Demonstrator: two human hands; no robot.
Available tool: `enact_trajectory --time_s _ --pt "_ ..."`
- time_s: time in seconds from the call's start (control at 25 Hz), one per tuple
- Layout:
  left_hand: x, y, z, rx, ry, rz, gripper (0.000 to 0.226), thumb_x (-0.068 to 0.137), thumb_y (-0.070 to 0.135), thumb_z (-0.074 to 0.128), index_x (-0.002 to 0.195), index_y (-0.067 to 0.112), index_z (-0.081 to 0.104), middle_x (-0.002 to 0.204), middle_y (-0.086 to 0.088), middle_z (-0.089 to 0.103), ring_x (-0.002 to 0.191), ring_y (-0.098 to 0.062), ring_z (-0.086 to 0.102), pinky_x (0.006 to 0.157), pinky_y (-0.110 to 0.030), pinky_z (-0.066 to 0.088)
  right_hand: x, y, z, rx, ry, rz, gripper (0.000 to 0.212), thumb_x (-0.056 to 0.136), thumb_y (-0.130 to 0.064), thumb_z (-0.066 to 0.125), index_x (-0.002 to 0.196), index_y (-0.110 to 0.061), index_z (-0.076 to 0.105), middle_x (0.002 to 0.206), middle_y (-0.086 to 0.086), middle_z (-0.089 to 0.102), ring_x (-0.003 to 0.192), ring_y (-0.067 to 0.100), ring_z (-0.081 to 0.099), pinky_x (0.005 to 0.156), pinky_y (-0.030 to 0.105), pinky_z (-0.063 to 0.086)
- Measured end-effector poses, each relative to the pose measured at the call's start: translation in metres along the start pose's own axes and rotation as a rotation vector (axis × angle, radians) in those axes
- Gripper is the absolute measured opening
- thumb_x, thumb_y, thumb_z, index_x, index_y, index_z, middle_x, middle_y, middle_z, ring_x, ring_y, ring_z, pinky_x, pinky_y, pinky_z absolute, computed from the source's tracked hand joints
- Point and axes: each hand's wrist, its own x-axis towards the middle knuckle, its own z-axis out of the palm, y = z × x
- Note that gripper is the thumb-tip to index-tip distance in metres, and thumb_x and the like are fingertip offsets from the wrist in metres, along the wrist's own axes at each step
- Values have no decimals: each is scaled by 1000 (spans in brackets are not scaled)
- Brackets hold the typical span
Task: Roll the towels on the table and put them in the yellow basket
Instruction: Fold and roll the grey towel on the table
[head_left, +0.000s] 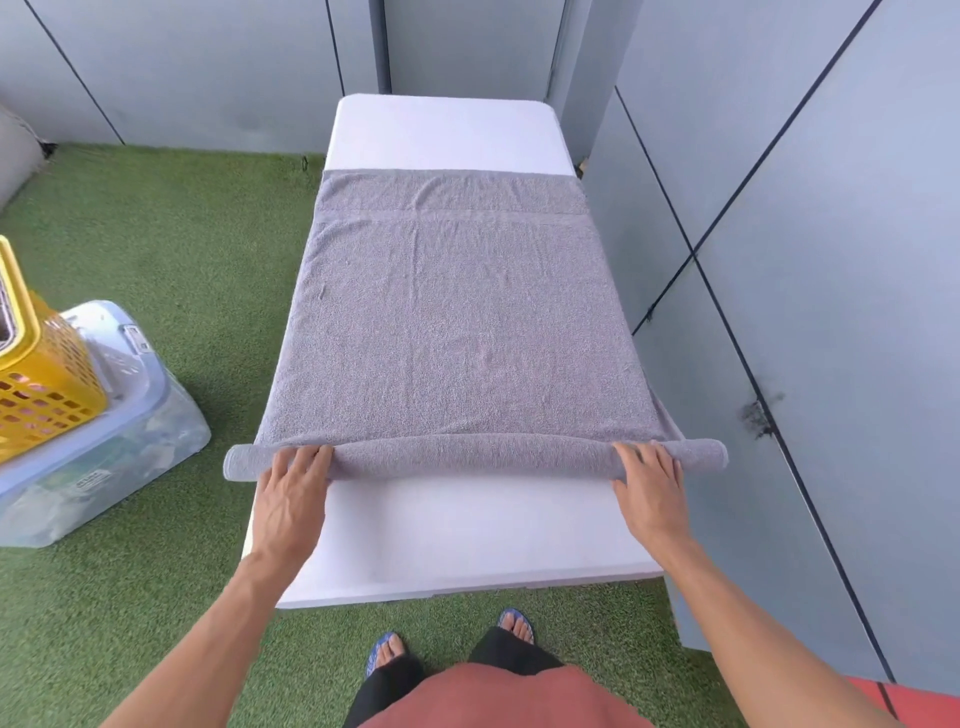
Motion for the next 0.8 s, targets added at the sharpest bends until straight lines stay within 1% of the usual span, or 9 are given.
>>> enact_trajectory --time_s 0.12,0.24,0.36,0.44,0.52,0.56,0.64,0.72,0.8 --pt "-11 1 -8 8 -13 -15 30 80 6 69 110 10 63 107 -6 65 105 -33 53 74 -46 46 -20 2 -3 21 -21 5 45 87 -17 63 130 -17 51 121 1 54 125 25 39 109 46 29" --pt "-24 -10 -15 -62 -159 -14 34 86 12 65 119 13 62 116 -1 65 116 -29 50 86 -45 44 -33 17 -12 81 -133 -31 45 87 -20 64 130 -20 53 122 1 56 125 23 43 109 44 31" --pt "6 -20 -20 -261 -231 -55 35 87 8 65 121 12 61 119 -9 61 113 -32 52 94 -45 42 3 21 -29 351 -283 61 49 81 -17 72 127 -21 57 130 4 56 122 23 50 100 38 40" --pt "20 -15 -25 -343 -130 -88 24 84 3 65 107 9 64 109 -11 58 101 -33 53 85 -46 46 16 12 -34 478 -143 159 43 79 -14 72 120 -20 60 126 8 53 118 26 51 94 34 39" --pt "14 -3 -25 -181 14 -51 11 85 3 64 93 9 69 100 -9 64 93 -30 53 74 -43 48 6 -1 -29 300 79 169 25 83 -19 69 108 -23 68 118 6 55 117 28 47 98 43 33" --pt "3 2 -22 -107 64 -24 11 85 3 65 92 8 71 99 -8 68 93 -30 54 72 -41 49 -5 -5 -21 170 141 156 22 84 -21 68 105 -24 70 118 5 57 118 28 45 98 48 32" --pt "-22 8 -9 -52 76 24 27 83 6 67 110 5 67 114 -12 67 107 -31 56 82 -44 52 -27 -7 -4 15 160 90 36 82 -26 70 117 -21 66 129 8 55 126 30 40 100 53 32" --pt "-31 3 9 -27 12 59 58 81 9 69 134 0 49 137 -17 53 130 -34 44 103 -46 45 -33 -4 7 -38 71 27 63 80 -28 72 137 -16 48 145 13 40 139 34 27 110 51 26" --pt "-18 -2 13 -26 -33 69 69 78 4 70 141 1 40 142 -17 46 136 -36 36 108 -49 39 -19 -2 8 6 12 3 66 83 -21 69 142 -13 40 149 13 34 142 35 20 114 49 22"
